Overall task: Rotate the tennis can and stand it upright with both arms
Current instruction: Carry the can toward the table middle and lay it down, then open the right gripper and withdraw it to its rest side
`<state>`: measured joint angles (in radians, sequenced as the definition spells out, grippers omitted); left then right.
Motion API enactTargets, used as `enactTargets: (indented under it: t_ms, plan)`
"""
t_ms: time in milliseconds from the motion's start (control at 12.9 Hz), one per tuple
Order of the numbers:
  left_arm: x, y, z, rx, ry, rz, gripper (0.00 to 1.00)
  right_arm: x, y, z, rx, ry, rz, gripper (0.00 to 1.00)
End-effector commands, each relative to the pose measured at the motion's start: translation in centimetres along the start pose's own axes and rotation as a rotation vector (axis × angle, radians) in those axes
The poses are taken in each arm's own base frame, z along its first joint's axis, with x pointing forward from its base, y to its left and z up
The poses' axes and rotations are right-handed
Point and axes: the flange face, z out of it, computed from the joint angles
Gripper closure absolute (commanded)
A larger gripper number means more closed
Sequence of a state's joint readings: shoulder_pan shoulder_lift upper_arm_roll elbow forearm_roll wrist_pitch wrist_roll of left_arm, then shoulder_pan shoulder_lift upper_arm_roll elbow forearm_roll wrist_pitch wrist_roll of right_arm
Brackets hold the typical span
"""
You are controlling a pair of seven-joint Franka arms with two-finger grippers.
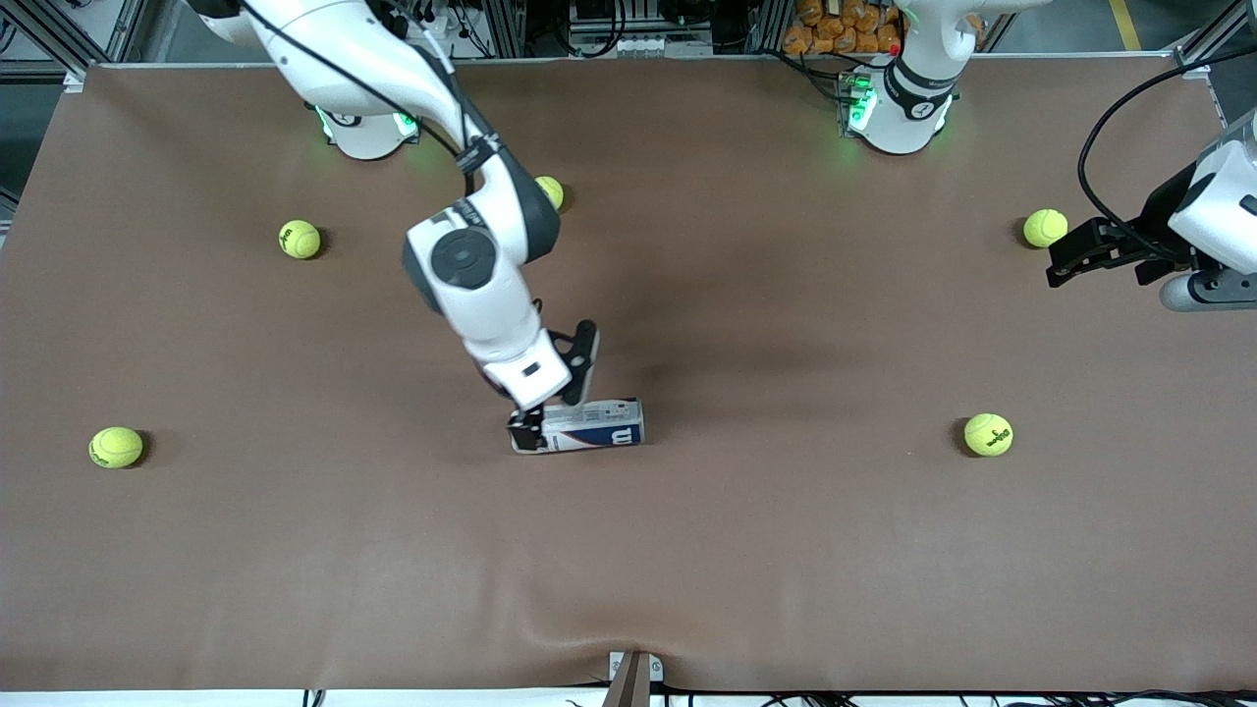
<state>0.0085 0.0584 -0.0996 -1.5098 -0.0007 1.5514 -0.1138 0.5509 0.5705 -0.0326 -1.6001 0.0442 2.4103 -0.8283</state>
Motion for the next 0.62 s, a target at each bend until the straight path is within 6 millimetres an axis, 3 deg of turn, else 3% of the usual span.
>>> enactTargets:
  t_ms: [0, 232, 541]
  plan:
    - [0.0, 0.1, -0.3, -0.005, 0.010, 0.021, 0.00, -5.8, 4.4, -1.2, 0.022, 0.017, 0.164, 0.00]
    - [0.0, 0.1, -0.3, -0.008, 0.010, 0.021, 0.00, -10.5, 8.0, -1.9, 0.003, 0.008, 0.301, 0.00]
    - [0.0, 0.1, -0.4, -0.010, 0.013, 0.020, 0.00, -15.2, 11.3, -5.0, -0.031, 0.014, 0.493, 0.00]
